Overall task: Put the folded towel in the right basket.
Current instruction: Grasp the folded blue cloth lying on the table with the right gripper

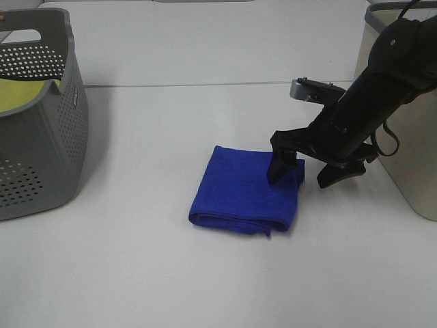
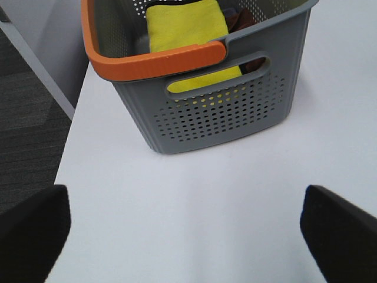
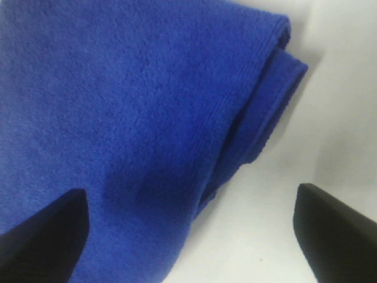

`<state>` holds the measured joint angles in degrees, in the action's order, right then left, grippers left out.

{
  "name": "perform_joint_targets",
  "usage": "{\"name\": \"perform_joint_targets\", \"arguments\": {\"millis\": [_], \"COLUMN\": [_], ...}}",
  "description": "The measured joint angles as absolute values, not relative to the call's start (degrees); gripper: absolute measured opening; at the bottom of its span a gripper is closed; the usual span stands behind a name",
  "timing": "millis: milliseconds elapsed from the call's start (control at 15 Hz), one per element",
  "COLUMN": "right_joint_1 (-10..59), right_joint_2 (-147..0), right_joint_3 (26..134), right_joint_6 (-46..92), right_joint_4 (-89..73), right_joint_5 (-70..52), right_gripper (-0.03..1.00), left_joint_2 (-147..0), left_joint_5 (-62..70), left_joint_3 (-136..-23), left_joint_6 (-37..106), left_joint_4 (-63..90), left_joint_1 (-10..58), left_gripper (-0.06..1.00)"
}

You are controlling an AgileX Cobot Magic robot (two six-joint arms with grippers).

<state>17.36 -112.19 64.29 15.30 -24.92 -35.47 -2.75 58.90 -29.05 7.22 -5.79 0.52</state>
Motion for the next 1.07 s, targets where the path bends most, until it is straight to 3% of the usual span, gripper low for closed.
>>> {"name": "perform_joint_targets", "arguments": {"millis": [467,800,933,1000,1067], "right_joint_1": [18.6,27.4,30.0,30.6,30.7], "right_joint_2": [-116.4,-117.7,-118.2,-118.7,-119.1], "right_joint_3": [64.3,64.9,64.9,64.9,64.9], "right_joint_6": [16.0,16.4,16.6,16.6,16.6], "right_joint_4": [-28.3,-31.6,-32.1,-32.5,-33.0], "right_joint_5": [-35.3,-29.7,-27.2,-26.4,-26.3], "right_gripper": [0.9,0.88,0.79,0.68,0.51], "left_joint_2": [-2.8,-2.8,-2.8,-2.8,-2.8], "left_joint_5": [58.9,58.9,58.9,58.9,58.9], "left_joint_3": [-29.0,-29.0,-29.0,-29.0,-29.0], "left_joint_6": [7.2,7.2,7.2,7.2,7.2], "left_joint_4": [-5.8,-5.8,-5.8,-5.8,-5.8], "left_joint_1": [0.5,0.5,0.5,0.5,0.5], "left_gripper": [0.99,0.99,0.99,0.99,0.99]}}
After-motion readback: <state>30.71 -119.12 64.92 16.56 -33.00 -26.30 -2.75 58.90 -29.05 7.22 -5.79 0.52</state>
